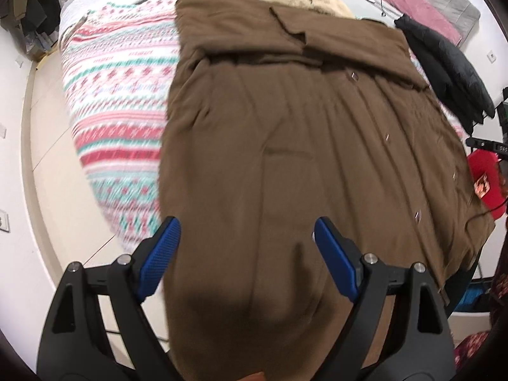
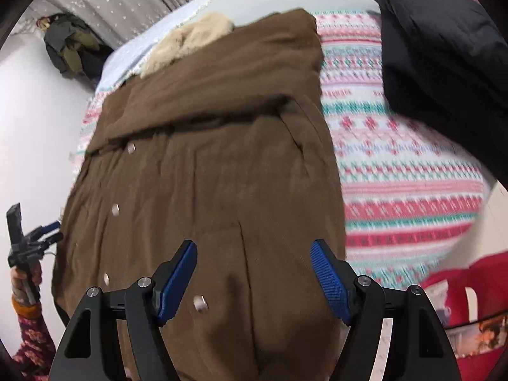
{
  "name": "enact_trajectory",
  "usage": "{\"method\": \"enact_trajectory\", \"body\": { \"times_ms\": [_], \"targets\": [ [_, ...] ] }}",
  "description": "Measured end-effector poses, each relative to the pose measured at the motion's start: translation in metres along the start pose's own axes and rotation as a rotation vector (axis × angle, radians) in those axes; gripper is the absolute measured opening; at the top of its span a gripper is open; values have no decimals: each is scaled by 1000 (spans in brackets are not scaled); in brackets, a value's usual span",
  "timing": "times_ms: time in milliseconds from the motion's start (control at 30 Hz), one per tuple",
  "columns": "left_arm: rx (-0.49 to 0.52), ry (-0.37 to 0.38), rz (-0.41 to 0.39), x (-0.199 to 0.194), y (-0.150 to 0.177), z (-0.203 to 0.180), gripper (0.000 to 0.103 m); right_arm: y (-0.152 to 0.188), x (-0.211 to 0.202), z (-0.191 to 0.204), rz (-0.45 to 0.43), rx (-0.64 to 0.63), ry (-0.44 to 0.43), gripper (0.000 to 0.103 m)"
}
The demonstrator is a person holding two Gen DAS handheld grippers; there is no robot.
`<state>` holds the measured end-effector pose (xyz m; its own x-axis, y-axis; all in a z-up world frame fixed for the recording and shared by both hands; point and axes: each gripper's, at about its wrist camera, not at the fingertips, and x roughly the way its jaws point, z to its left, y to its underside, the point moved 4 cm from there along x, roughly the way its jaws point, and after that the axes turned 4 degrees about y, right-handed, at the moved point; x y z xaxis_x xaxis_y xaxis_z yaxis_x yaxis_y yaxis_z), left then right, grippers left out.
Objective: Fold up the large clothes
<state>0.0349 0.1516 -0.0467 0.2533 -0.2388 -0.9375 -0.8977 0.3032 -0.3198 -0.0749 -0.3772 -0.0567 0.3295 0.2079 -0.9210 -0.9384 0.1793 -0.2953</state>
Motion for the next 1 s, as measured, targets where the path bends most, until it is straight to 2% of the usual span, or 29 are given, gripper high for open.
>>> {"method": "enact_trajectory", "body": {
  "times_ms": [233,333,500,600,800,1000],
  "targets": [
    [26,-52,73,1,36,16,87,37,-3,2,125,-92,89,75],
    [4,-42,103,4,48,25,87,51,-2,-1,161,-114,104,75],
    [-78,63,140,6,63,38,87,70,8,-8,226,-107,119,75],
    [-100,101,180,11,73,41,86,78,12,-6,252,-119,109,75],
    [-154,191,190,13,87,45,87,91,24,0,310,-157,101,83],
    [-185,331,238,21,101,29,85,102,32,-10,352,-93,43,88]
  ]
}}
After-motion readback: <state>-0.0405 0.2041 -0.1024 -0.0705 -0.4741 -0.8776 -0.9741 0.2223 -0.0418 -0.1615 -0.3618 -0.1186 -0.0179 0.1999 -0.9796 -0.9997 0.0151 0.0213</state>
